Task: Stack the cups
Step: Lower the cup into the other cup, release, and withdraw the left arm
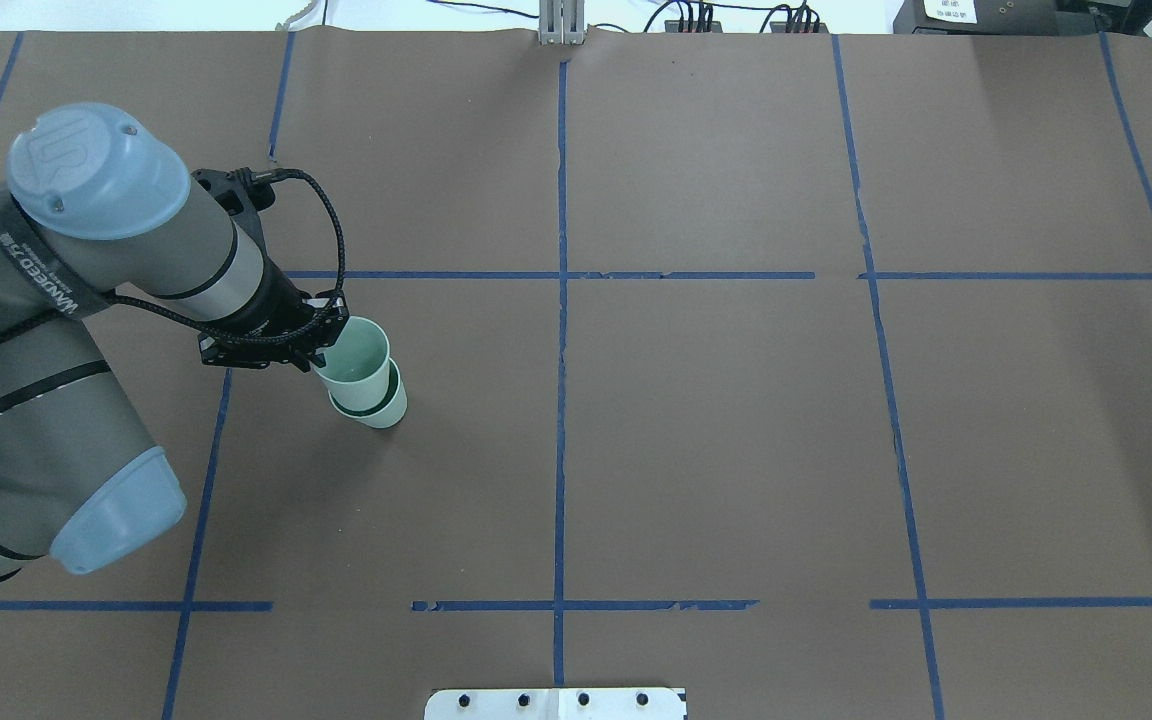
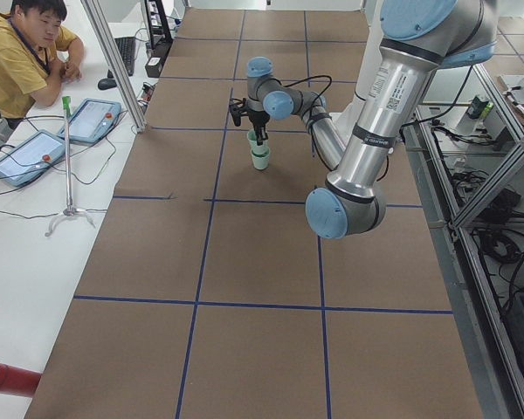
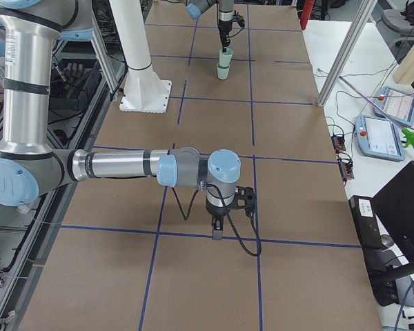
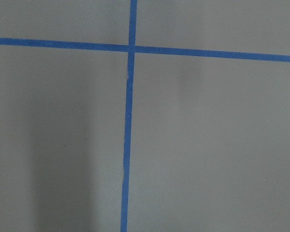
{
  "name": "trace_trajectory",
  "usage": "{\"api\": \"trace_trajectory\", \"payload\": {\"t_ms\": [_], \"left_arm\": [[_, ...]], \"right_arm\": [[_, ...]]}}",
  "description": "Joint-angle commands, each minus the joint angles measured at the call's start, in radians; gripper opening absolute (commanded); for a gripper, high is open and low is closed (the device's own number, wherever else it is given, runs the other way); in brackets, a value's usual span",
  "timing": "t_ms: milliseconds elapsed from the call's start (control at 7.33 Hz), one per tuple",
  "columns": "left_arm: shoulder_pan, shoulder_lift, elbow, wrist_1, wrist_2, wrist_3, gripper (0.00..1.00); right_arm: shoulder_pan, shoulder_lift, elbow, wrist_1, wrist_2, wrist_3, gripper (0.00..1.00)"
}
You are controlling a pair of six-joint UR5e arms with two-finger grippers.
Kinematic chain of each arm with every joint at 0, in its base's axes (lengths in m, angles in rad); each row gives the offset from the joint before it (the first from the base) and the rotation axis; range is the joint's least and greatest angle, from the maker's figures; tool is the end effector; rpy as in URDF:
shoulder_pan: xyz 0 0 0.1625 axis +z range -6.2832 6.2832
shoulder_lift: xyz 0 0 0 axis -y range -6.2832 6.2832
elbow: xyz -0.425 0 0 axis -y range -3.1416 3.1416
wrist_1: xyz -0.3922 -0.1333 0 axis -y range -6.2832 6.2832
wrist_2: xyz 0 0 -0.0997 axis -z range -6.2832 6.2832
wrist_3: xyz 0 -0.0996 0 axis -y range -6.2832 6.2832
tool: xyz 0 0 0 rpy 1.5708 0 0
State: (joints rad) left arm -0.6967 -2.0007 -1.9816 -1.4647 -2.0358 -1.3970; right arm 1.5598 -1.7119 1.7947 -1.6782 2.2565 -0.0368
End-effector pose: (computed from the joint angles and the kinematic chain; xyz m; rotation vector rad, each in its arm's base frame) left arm 0.3821 -0.4353 0.2558 -0.0987 0.8437 -0.3205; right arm 0.0655 -0.4296 0.6304 -0.0148 -0.6860 -0.0375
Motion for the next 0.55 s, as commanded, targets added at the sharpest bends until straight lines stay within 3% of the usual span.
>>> {"api": "trace_trajectory", "payload": {"t_ms": [0,409], "left_arm": [[0.014,-0.001,0.001,0.0,0.026,-0.019,1.0],[-0.012,0.028,-0.029,-0.003,0.014,0.062,1.0]], "right_arm": [[0.0,0.0,0.0,0.0,0.0,0.0,1.0],[-0.001,0.0,0.0,0.0,0.0,0.0,1.0]]}}
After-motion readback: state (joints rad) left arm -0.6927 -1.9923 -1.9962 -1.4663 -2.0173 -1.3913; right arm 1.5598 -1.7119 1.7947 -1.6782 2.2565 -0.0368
